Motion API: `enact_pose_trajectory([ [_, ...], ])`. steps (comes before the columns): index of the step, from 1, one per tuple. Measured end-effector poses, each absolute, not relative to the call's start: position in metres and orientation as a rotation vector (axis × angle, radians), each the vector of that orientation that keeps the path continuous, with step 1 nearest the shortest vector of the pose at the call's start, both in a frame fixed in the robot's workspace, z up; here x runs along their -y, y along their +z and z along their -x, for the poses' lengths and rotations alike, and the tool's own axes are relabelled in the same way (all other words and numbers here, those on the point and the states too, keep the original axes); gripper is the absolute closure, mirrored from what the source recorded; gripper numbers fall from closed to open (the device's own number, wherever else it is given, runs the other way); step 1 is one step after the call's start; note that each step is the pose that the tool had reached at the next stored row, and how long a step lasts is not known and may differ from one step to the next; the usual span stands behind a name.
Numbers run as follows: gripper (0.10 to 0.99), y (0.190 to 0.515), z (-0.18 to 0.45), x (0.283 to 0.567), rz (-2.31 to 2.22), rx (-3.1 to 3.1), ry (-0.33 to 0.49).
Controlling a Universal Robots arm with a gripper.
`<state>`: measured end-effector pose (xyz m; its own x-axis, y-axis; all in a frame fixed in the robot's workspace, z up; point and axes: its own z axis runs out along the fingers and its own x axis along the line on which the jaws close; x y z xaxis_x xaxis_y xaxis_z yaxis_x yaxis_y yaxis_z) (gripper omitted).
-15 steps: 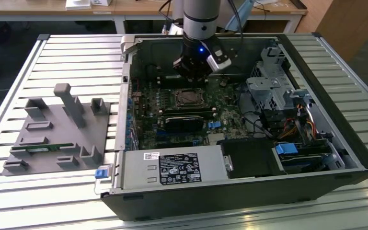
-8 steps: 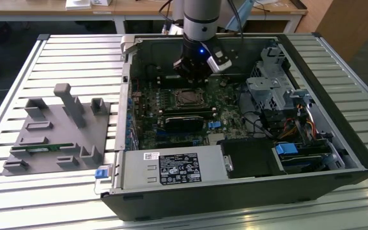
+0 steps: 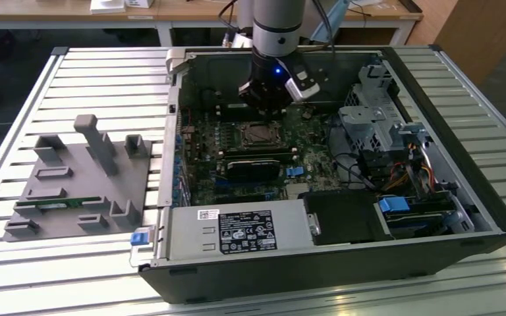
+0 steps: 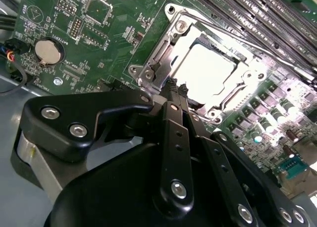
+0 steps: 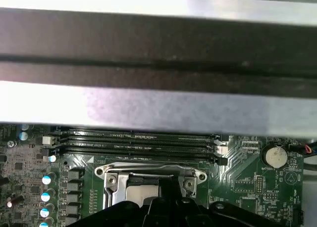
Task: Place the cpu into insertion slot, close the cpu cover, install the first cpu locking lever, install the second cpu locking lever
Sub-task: 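Install the second cpu locking lever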
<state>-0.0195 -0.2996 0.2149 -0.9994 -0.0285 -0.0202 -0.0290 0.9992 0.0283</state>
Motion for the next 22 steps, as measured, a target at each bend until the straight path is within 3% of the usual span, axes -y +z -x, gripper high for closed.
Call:
enact_pose_trajectory([
  [10, 0.98, 0.238, 0.019, 0.3, 0.045, -3.122, 0.045],
  [22, 0.98, 0.238, 0.019, 0.31, 0.045, -3.122, 0.045],
])
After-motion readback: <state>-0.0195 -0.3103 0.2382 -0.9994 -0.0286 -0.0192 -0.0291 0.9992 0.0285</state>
